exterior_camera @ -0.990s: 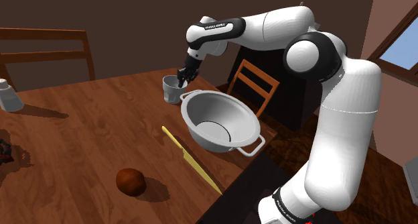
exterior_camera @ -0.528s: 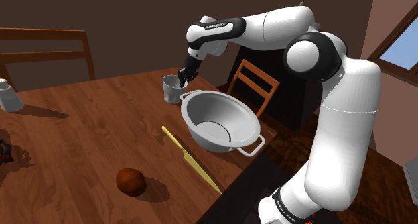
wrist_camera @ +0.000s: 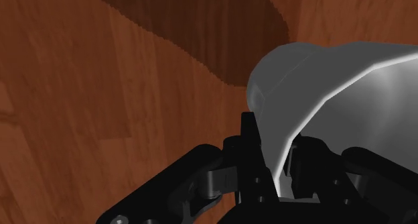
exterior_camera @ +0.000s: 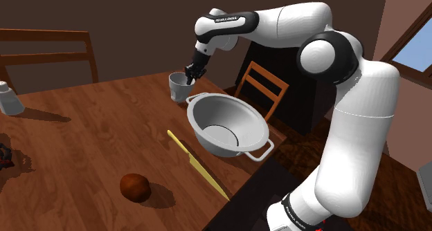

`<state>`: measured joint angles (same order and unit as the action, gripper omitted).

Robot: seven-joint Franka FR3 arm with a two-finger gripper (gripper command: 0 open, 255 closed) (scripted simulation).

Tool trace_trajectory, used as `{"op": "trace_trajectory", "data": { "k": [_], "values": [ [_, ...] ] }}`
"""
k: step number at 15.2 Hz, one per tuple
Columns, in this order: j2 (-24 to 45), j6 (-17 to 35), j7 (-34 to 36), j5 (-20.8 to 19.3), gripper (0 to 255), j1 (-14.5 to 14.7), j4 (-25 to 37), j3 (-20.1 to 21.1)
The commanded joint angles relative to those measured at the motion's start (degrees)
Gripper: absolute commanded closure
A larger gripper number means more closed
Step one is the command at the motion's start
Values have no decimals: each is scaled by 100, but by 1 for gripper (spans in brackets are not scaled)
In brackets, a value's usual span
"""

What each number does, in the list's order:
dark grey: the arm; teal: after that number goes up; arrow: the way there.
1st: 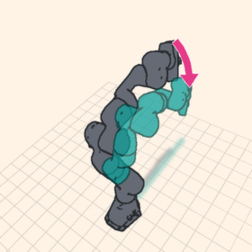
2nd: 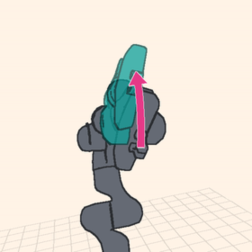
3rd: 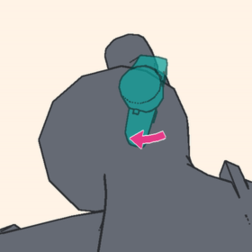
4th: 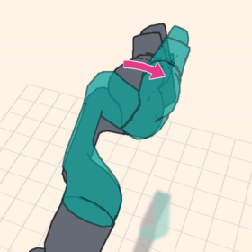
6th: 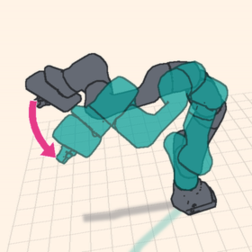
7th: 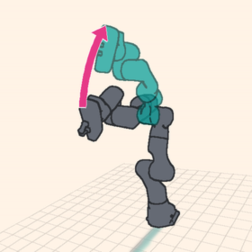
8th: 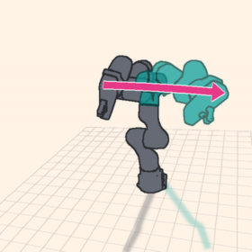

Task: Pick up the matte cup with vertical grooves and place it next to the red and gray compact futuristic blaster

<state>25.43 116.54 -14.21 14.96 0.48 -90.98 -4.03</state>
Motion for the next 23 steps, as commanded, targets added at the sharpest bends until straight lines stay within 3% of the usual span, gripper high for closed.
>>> {"op": "trace_trajectory", "data": {
  "k": [1, 23],
  "values": [
    [-48, -132, 38, -18, 255, 3, 89, -5],
    [-267, -1679, 363, -142, 255, -39, 1448, -39]
  ]
}}
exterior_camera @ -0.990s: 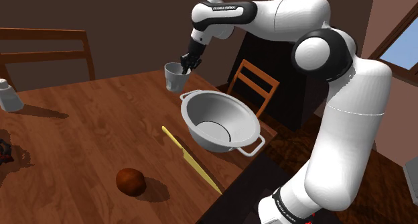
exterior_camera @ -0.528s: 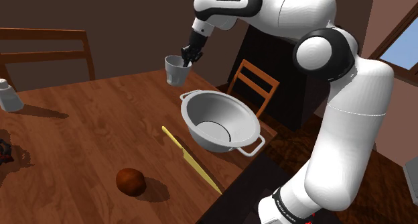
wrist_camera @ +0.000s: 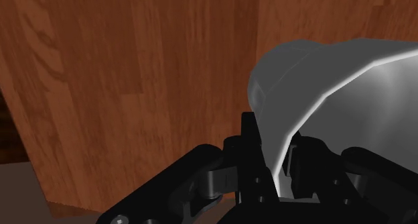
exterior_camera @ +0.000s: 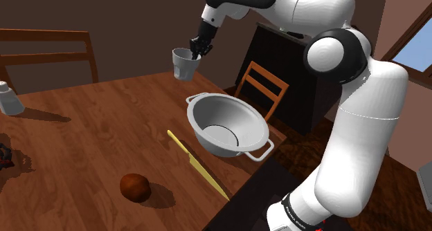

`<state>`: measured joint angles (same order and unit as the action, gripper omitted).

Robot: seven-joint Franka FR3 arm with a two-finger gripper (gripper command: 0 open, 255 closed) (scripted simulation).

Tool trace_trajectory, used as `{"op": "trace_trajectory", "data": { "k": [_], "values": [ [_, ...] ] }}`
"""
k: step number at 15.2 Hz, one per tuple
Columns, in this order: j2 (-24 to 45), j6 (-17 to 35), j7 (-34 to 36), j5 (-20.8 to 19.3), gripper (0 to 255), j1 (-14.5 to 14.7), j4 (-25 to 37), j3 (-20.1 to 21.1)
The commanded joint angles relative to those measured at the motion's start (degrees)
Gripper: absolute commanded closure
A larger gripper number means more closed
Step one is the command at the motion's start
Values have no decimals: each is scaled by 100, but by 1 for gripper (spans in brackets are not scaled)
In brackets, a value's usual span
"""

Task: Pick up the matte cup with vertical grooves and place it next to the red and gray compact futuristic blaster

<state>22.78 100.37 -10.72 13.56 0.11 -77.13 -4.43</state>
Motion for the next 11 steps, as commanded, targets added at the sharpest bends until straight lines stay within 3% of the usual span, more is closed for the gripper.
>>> {"op": "trace_trajectory", "data": {
  "k": [1, 5, 11],
  "values": [
    [5, -141, 28, -4, 255, -5, 150, 0],
    [39, -400, 77, -10, 255, -19, 448, -1],
    [-547, 126, 694, -113, 255, 508, -524, 202]
  ]
}}
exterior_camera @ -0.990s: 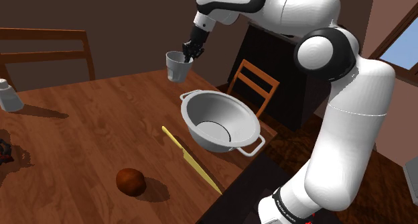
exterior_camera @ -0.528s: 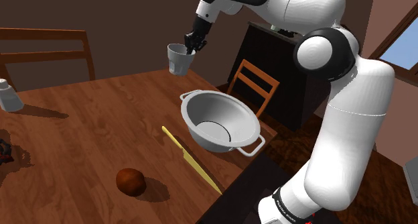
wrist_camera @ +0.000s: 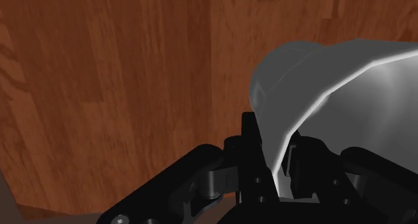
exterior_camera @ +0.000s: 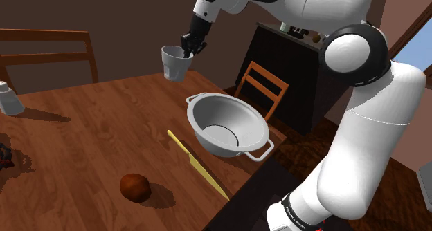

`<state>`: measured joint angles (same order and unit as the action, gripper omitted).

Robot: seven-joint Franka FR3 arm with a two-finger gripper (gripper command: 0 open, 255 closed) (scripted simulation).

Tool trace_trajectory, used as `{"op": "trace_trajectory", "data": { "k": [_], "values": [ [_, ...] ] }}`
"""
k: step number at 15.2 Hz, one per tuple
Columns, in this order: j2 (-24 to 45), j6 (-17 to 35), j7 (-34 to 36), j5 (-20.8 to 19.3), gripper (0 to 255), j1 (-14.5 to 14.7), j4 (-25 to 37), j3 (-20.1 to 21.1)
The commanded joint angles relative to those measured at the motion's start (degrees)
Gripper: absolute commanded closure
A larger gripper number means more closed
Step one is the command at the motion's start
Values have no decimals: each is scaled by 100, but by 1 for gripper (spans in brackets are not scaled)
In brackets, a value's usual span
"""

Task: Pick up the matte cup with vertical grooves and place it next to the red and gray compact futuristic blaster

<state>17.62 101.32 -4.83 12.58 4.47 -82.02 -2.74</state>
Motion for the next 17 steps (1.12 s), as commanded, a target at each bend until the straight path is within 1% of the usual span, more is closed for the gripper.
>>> {"op": "trace_trajectory", "data": {
  "k": [1, 5, 9, 17],
  "values": [
    [-104, 104, 215, -31, 255, 155, -158, 72],
    [-329, 369, 670, -93, 255, 481, -553, 239],
    [-460, 592, 1144, -158, 255, 803, -812, 416],
    [-452, 928, 2138, -322, 255, 1440, -960, 782]
  ]
}}
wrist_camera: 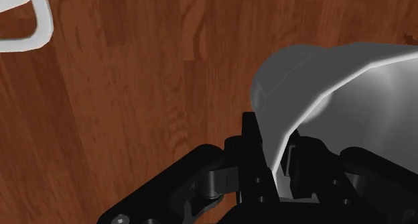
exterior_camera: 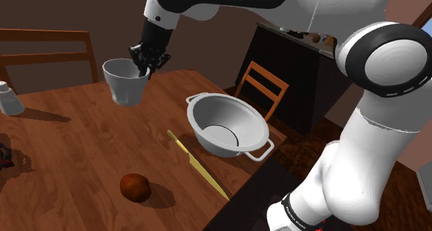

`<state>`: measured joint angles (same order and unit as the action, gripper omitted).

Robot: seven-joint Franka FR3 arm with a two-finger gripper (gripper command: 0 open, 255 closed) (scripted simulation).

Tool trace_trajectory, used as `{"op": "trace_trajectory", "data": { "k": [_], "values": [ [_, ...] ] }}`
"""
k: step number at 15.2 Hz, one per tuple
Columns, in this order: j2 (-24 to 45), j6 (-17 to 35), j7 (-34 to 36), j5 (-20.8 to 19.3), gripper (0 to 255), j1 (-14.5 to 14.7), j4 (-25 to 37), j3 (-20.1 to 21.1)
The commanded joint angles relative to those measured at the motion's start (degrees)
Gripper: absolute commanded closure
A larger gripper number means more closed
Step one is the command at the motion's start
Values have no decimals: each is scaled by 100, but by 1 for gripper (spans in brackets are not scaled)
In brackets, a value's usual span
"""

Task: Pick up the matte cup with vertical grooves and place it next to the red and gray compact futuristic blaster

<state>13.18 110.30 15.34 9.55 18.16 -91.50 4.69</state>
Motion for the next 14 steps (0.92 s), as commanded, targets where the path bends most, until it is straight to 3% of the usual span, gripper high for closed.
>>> {"op": "trace_trajectory", "data": {
  "k": [1, 14],
  "values": [
    [17, 61, 247, -45, 255, 152, 3, 83],
    [852, 189, 1910, -524, 255, 1275, 935, 555]
  ]
}}
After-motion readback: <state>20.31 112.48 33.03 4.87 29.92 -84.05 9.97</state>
